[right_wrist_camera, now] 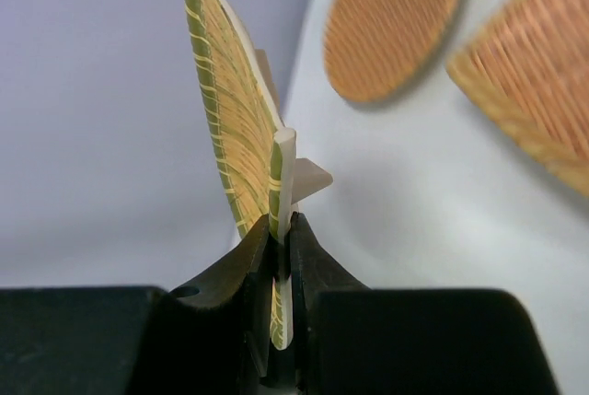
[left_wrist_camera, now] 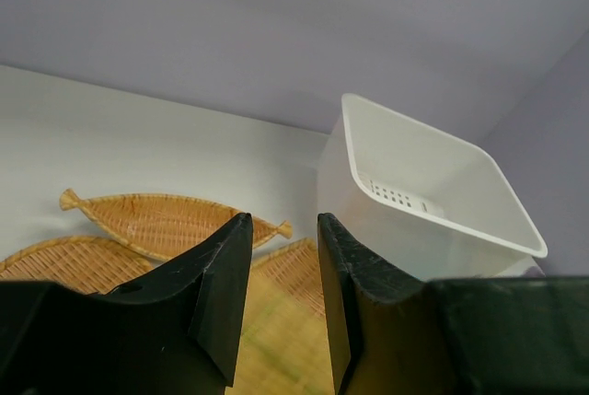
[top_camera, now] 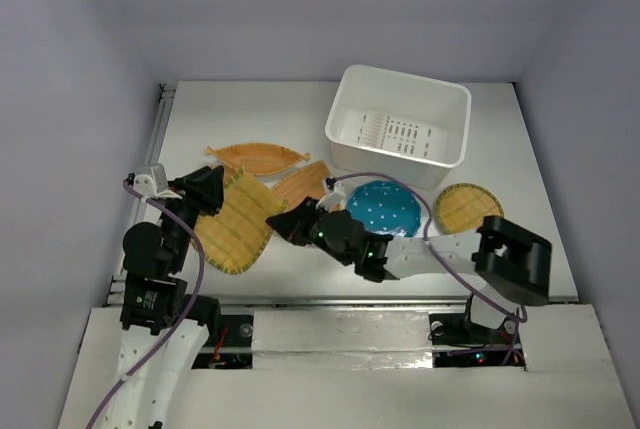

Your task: Place the plates into the plastic bin on the countertop

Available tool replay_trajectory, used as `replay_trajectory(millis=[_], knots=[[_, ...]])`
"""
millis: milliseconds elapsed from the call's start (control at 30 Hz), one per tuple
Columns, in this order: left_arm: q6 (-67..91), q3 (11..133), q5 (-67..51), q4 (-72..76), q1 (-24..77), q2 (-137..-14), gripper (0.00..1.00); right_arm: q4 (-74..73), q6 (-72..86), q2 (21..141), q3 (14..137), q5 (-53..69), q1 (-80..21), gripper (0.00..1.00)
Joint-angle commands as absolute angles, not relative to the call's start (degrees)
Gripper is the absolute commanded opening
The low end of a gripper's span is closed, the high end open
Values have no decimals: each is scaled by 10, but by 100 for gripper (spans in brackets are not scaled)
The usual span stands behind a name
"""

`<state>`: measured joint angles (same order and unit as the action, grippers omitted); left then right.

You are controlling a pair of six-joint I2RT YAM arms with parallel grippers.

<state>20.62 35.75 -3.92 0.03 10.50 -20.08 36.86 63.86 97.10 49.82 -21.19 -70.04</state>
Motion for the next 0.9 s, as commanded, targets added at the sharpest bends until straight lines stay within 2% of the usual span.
replay_trajectory(millis=[0, 200, 400, 500, 600, 867], knots=[[200, 387, -8, 11, 108, -184, 31, 439, 609, 889, 484, -269, -663, 0], [202, 388, 18, 5, 108, -179, 32, 404, 570, 738, 427, -308, -592, 0], [204, 384, 5, 11, 108, -185, 32, 327, 514, 567, 396, -344, -467, 0], [206, 379, -13, 18, 108, -190, 39, 289, 478, 513, 403, -362, -398, 0], [207, 380, -34, 20, 108, -211, 41, 268, 460, 505, 421, -361, -333, 0], [210, 394, -70, 0, 108, -305, 41, 239, 420, 608, 458, -362, -241, 0]])
